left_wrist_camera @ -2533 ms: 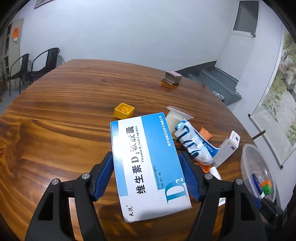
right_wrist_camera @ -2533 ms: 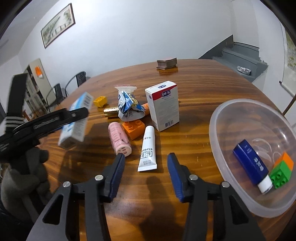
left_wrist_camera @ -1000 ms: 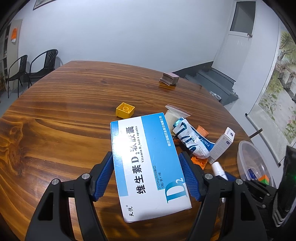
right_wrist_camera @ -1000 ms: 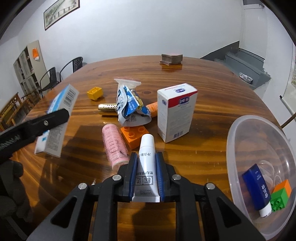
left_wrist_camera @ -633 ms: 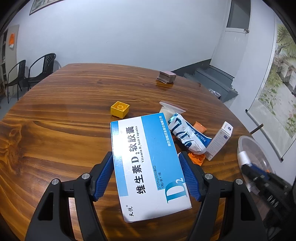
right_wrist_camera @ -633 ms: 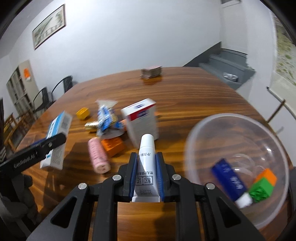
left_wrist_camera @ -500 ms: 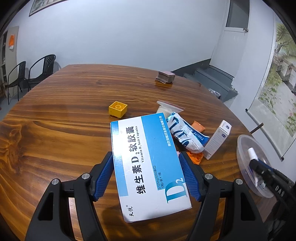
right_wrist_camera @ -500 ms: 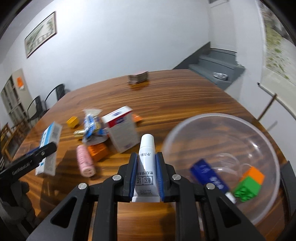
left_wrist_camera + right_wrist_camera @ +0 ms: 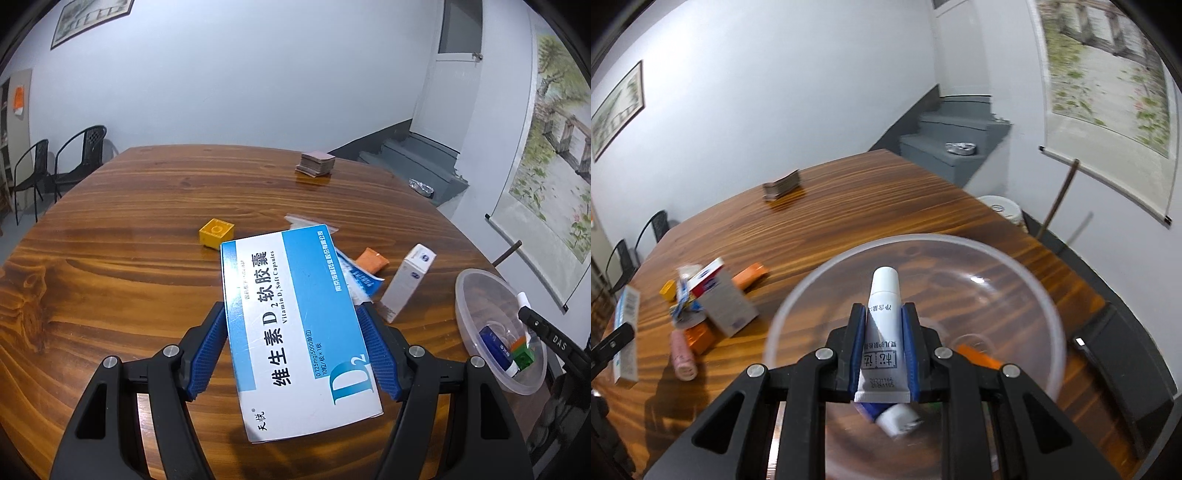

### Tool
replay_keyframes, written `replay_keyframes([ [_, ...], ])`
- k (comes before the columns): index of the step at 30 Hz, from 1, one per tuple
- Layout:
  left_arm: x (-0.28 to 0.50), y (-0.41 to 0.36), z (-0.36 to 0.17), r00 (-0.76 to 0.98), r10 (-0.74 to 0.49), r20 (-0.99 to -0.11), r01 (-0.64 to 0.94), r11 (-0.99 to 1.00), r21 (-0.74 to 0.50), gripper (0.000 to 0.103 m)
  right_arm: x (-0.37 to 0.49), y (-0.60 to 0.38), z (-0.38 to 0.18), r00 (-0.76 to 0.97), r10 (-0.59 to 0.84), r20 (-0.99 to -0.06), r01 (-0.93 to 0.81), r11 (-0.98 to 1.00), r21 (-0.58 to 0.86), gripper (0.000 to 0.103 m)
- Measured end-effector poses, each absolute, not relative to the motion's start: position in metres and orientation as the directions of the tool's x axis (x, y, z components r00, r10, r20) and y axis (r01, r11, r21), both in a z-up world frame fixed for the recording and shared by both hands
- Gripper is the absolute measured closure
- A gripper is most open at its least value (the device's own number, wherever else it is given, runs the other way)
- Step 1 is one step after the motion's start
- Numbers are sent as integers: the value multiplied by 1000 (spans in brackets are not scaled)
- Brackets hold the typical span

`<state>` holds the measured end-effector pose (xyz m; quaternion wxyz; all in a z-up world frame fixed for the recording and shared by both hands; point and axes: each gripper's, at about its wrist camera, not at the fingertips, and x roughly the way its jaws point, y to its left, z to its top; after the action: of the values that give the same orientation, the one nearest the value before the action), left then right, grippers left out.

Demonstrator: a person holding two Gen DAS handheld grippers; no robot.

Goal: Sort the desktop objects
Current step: 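Carry the white tube in the right gripper into the bowl and release it, then carry the blue-and-white vitamin box in the left gripper over the bowl and release it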

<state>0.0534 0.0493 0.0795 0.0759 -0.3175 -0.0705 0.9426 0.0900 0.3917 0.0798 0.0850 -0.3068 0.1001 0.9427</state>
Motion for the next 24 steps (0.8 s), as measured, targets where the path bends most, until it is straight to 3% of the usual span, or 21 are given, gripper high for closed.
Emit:
replay_keyframes([
  [7,56,72,92,-800,194,-568,-132,-980,-150,29,88,432,76,-806,118,-581,-291,-932,215,79],
  [11,55,88,96,-797,206,-567,-157,-978,-135,29,90,446,71,-816,97,-570,-297,-916,269,66],
  [21,46,143,103,-760,299,-577,-282,-952,-122,29,97,447,69,-832,95,-547,-299,-906,298,62],
  [24,40,163,103,-739,335,-585,-327,-937,-123,29,99,449,69,-837,99,-539,-304,-902,307,52],
])
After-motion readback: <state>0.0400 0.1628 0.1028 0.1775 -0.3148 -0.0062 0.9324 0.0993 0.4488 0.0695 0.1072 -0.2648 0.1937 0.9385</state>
